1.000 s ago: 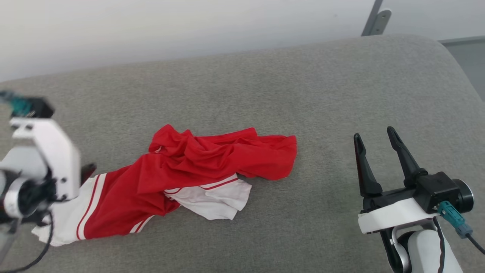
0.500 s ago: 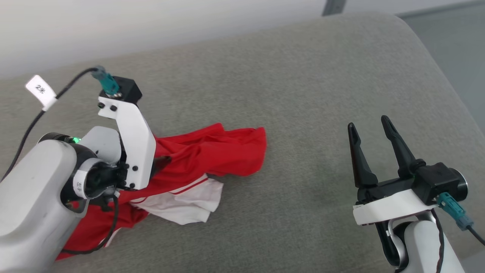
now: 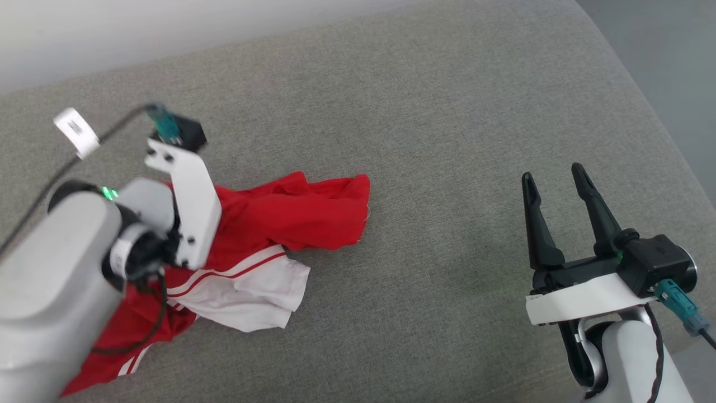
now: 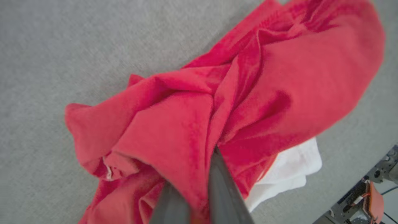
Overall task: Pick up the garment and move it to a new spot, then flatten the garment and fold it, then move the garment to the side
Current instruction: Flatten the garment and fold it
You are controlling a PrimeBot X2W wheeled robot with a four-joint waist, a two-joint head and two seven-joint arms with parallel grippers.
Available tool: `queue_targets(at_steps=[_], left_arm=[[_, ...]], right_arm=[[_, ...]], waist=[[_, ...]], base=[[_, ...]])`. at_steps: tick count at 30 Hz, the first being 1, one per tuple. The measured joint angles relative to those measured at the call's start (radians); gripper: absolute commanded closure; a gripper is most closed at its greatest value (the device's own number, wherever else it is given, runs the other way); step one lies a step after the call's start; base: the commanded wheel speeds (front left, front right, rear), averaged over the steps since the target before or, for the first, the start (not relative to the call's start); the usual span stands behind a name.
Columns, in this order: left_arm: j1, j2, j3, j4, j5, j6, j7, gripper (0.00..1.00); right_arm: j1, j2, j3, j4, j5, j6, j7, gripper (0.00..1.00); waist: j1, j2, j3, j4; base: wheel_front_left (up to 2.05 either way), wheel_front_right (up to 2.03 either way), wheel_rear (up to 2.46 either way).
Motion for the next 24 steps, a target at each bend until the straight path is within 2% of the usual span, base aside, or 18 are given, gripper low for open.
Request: queue_targets(at_steps=[4,9,16,17,18,19,21,24], left_arm=[[-0.080,-0.002,0.035,0.025,0.017,-0.008,-0.063,1.00],[-0.157,0.001,0.039,0.114,0.090,-0.032,-0.161,1.00],[-0.167,-0.058,0.034,0.335,0.096,-0.052,-0.256,1.00],[-0.167,-0.065,0.032,0.360,0.095,-0.059,-0.262,0.76],[-0.167,-0.071,0.030,0.387,0.089,-0.067,-0.262,0.18],[-0.166,-0.077,0.029,0.404,0.084,-0.081,-0.264,0.00],[-0.167,-0.085,0.035,0.416,0.074,-0.084,-0.269,0.00],[-0.168,-0.098,0.040,0.417,0.061,-0.114,-0.291,0.00]], right_arm=[[0.000,0.000,-0.009,0.000,-0.001,0.000,0.000,0.00],[0.000,0.000,-0.002,0.000,-0.001,0.000,0.000,0.00],[-0.010,0.000,0.018,0.004,0.001,0.000,0.000,0.00],[-0.010,0.000,0.024,0.007,0.001,0.000,0.000,0.00],[-0.011,0.000,0.033,0.009,0.001,0.000,0.000,0.00],[-0.011,0.000,0.037,0.010,0.001,0.000,0.000,0.00],[-0.011,0.000,0.042,0.011,-0.003,0.000,0.000,0.00],[-0.009,0.000,0.041,0.016,-0.011,0.000,0.000,0.00]], waist=[[0.0000,0.0000,0.003,0.005],[0.0000,0.0000,0.013,0.007],[0.0000,0.0000,0.023,0.006],[0.0000,0.0000,0.022,0.007],[0.0000,0.0000,0.021,0.008],[0.0000,0.0000,0.019,0.010],[0.0000,0.0000,0.016,0.014],[0.0000,0.0000,0.006,0.031]], base=[[0.00,0.00,0.00],[0.00,0.00,0.00],[0.00,0.00,0.00],[0.00,0.00,0.00],[0.00,0.00,0.00],[0.00,0.00,0.00],[0.00,0.00,0.00],[0.00,0.00,0.00]])
